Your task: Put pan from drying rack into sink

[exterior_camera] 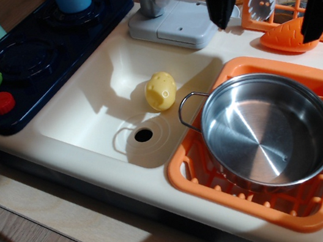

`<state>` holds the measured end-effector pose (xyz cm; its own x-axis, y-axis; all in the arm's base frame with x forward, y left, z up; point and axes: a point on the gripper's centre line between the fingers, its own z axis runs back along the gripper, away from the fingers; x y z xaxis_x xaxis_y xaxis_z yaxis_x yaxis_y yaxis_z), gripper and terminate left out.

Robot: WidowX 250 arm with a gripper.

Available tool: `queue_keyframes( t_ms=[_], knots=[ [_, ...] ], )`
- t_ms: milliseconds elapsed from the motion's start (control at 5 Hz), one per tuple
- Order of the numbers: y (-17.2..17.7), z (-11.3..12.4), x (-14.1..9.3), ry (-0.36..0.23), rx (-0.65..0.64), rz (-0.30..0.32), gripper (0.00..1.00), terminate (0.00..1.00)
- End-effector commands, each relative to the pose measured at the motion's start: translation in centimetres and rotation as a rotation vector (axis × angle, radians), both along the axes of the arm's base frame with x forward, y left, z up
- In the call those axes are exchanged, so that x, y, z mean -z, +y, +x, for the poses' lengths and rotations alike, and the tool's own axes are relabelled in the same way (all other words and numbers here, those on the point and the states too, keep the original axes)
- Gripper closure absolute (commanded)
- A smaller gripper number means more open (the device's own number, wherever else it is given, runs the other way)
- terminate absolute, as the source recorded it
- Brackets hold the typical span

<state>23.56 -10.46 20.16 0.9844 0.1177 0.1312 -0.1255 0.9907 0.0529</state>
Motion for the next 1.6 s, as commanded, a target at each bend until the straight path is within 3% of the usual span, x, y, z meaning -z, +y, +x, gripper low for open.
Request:
queue_keyframes(
  t_ms=[0, 400, 800, 1200, 1400],
  knots=[
    [0.0, 0.0, 0.0, 0.0, 0.0, 0.0, 0.0, 0.0],
    [-0.7, 0.0, 1.4, -0.08, 0.226, 0.12, 0.0, 0.0],
    [1.0, 1.0, 4.4, -0.184, 0.363, 0.099, 0.0, 0.0],
    [2.6, 1.8, 5.8, -0.199, 0.418, 0.057, 0.0, 0.0],
    [3.2, 1.7, 6.8, -0.212, 0.404, 0.004, 0.0, 0.0]
  ],
)
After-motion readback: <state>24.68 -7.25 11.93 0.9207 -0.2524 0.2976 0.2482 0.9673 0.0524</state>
